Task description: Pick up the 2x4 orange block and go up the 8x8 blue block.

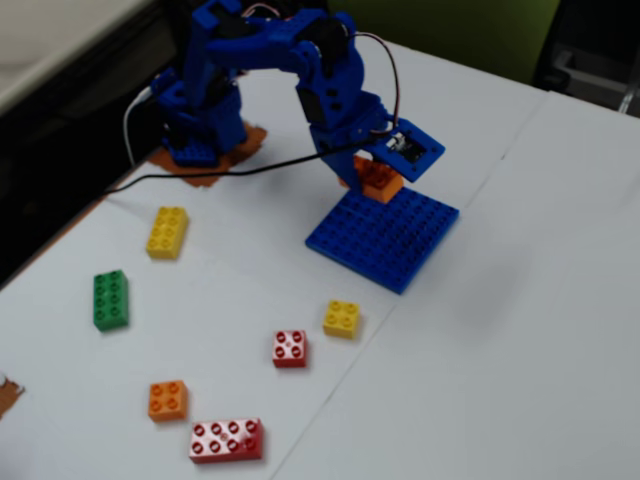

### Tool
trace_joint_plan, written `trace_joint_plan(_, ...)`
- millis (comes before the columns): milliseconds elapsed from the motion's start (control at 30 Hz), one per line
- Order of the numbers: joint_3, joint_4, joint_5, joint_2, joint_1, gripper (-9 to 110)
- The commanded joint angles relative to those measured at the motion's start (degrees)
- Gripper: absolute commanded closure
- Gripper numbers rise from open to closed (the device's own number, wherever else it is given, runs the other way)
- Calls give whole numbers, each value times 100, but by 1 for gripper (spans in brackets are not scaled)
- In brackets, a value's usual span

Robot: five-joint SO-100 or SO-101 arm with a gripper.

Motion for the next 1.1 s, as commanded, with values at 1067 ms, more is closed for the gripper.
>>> trace_joint_plan(1067, -1002, 290, 281, -606, -97, 102)
